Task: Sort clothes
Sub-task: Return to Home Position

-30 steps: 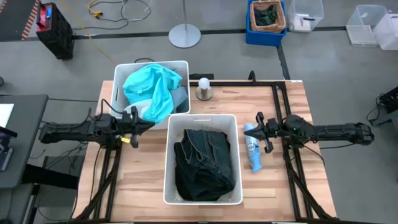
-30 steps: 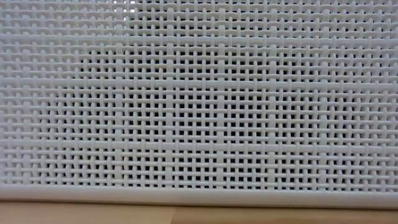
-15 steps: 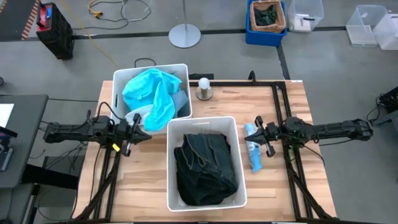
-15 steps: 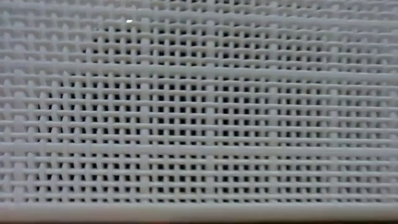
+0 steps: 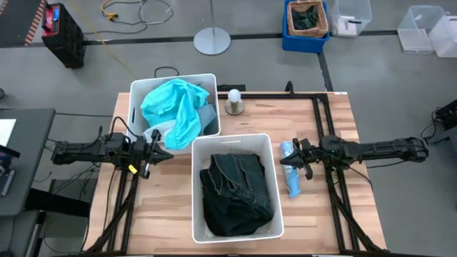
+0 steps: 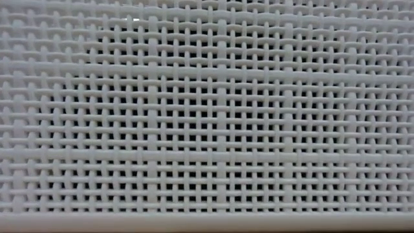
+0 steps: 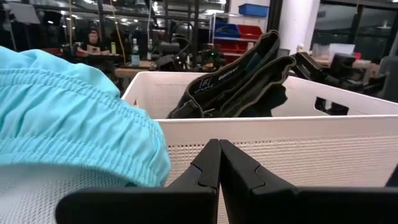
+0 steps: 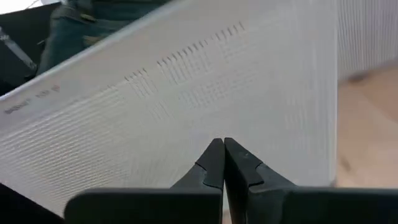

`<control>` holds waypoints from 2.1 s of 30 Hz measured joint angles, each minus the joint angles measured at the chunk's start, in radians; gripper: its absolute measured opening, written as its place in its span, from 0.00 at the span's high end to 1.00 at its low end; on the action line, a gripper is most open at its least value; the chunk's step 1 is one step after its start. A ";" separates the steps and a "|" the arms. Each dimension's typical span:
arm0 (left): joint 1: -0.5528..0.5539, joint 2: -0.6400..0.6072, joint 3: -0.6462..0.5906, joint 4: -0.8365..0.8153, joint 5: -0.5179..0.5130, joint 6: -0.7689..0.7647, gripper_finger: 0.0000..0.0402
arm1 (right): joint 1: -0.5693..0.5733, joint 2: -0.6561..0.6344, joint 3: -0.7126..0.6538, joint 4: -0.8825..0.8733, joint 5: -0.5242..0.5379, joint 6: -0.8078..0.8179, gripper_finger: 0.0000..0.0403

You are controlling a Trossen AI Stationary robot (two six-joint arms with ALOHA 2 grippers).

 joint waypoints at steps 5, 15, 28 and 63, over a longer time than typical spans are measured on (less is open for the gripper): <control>0.000 0.000 -0.001 -0.001 -0.024 0.043 1.00 | 0.003 0.000 0.000 -0.077 0.002 0.058 0.94; 0.000 0.002 -0.005 -0.020 -0.025 0.452 1.00 | 0.001 0.001 -0.001 -0.060 0.022 -0.077 0.93; 0.001 0.002 -0.003 -0.038 -0.027 0.503 1.00 | 0.001 0.001 -0.001 -0.060 0.023 -0.080 0.93; -0.032 0.002 -0.003 -0.044 -0.034 0.532 0.99 | 0.001 0.001 -0.002 -0.060 0.023 -0.080 0.93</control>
